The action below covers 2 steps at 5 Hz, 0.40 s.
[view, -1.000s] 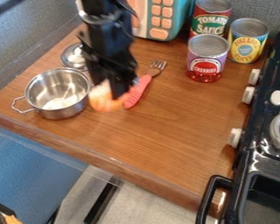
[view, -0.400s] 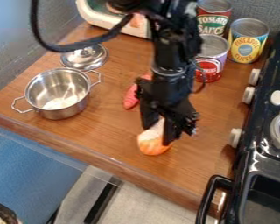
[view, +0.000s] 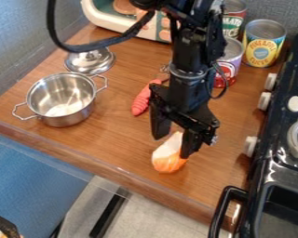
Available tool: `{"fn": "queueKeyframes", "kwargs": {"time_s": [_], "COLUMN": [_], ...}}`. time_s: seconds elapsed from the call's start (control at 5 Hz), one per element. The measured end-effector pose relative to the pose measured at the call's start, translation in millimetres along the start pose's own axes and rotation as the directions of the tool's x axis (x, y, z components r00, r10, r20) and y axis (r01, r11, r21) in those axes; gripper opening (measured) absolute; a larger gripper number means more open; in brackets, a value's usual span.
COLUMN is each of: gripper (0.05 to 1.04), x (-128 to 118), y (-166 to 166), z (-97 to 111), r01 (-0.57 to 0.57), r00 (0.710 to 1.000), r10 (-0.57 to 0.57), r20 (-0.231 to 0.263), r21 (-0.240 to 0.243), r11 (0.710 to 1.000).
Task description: Move out the sushi from the silver pot and put it to the bottom right table
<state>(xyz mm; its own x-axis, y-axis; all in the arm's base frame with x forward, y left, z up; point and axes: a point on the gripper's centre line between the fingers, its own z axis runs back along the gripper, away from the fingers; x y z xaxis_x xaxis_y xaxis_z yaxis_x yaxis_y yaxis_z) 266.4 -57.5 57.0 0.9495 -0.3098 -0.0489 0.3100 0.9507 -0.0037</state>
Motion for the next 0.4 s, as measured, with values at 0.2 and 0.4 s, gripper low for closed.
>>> {"fn": "queueKeyframes", "kwargs": {"time_s": [0.2, 0.4], "gripper": [1.014, 1.010], "x": [-2.7, -9.3], "y": [6.9, 10.1], "z": [16.4, 45.1], "r01": [-0.024, -0.032], "r00": [0.999, 0.996], "r10": [0.023, 0.028], "r20": [0.026, 0.086], "r21": [0.015, 0.043], "r11": [1.000, 0.999]}}
